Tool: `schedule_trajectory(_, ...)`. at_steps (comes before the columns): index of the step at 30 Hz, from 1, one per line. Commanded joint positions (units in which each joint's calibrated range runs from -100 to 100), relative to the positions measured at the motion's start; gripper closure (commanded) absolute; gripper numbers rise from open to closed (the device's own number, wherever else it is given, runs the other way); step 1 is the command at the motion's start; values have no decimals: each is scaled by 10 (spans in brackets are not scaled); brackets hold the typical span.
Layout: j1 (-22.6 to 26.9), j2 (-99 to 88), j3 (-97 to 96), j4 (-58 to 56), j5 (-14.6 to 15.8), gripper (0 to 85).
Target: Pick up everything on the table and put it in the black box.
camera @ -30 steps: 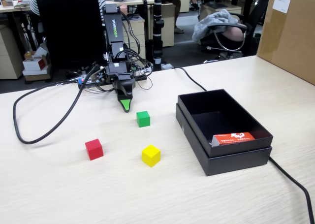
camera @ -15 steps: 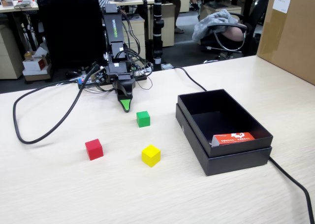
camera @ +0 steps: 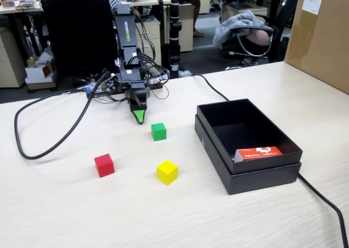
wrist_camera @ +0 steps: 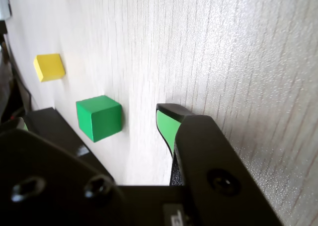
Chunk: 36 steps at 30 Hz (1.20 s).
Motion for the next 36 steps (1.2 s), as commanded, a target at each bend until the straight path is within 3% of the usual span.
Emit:
schedule_trajectory(1,0,1,-11,-19,0,354)
schedule_trajectory(36,0,13,7,-30,4,359)
